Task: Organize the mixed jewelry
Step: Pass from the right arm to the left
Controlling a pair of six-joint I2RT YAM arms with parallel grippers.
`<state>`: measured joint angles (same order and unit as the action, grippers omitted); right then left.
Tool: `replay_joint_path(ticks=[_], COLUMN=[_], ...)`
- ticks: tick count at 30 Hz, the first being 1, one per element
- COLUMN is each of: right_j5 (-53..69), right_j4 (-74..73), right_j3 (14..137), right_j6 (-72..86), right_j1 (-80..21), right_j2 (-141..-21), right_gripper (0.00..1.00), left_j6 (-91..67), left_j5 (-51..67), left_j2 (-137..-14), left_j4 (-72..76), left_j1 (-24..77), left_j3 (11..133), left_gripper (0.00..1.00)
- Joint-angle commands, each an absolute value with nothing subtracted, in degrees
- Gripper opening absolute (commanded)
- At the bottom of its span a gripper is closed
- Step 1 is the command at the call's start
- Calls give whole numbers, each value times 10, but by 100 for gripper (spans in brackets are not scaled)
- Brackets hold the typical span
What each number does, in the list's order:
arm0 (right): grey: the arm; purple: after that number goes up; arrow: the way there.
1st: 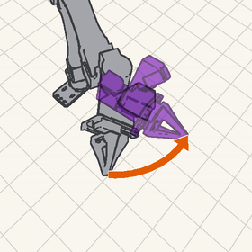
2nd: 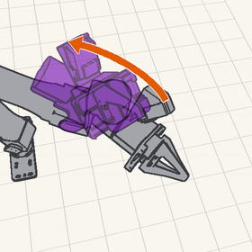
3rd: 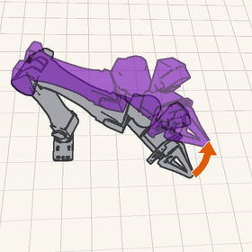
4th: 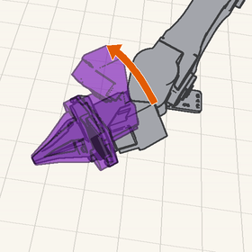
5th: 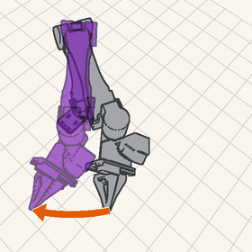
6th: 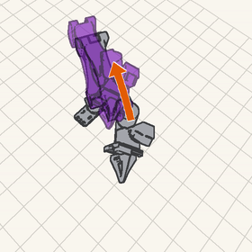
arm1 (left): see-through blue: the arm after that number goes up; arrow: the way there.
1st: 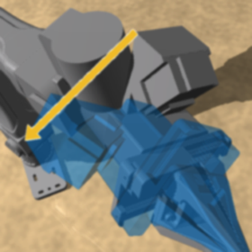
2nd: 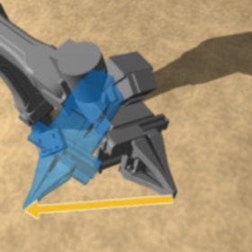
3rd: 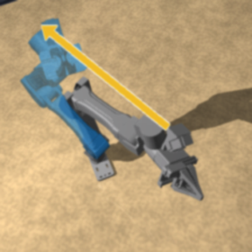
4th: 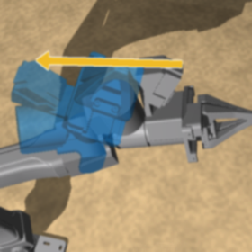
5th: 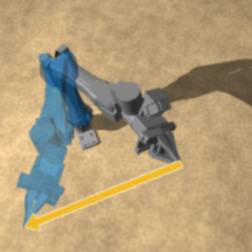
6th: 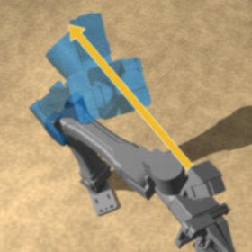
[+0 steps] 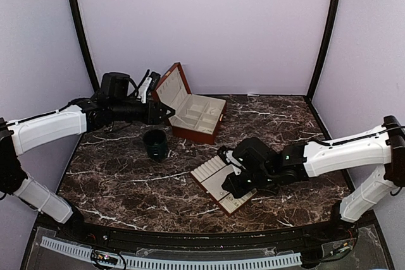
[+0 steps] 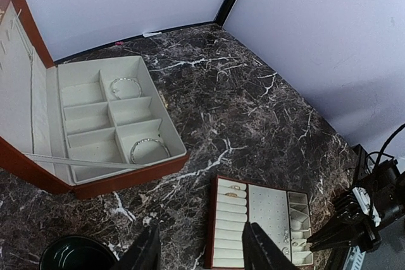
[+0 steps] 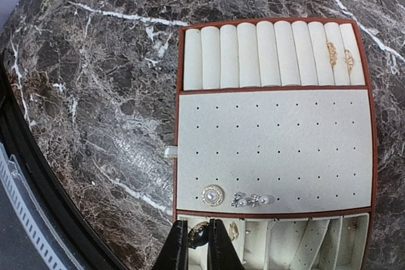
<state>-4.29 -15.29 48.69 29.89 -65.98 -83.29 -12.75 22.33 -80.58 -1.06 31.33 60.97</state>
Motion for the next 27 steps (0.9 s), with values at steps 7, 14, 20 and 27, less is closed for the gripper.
replay_joint_path(ticks=[7,14,20,27], right_j5=[-76,-99,-145,-195], right_j4=[-218,-247,-274,-253], right_j3=[566,589,612,601], right_j6=[298,300,300,309], right_j1=[-693,-702,-712,-713], right_j2=[-918,-943,-963,-929], right_gripper=[0,0,0,0], left_j6=[-83,-86,-87,-128], left_j5=[213,218,220,284], left_j2=[-783,-777,-777,-772], left_j4=[-43,-45,-46,-5], left_j1=[308,308,308,308], left_j3=[602,600,600,577], left_gripper=[45,45,46,46])
